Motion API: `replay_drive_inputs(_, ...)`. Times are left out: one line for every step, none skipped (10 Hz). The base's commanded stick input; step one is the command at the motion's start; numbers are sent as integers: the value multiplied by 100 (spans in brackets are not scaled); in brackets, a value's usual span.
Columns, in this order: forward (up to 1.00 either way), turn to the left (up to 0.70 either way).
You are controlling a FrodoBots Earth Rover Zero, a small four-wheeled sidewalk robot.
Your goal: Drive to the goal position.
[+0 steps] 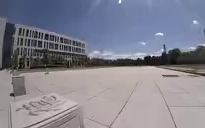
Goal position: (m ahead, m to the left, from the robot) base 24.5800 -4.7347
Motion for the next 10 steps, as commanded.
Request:
replay_drive_inputs(6, 0)
replay_drive_inputs(6, 0)
replay_drive_inputs(6, 0)
replay_drive_inputs(6, 0)
replay_drive_inputs(6, 0)
replay_drive_inputs(6, 0)
replay_drive_inputs(6, 0)
replay_drive_inputs(6, 0)
replay_drive_inputs(6, 0)
replay_drive_inputs(6, 0)
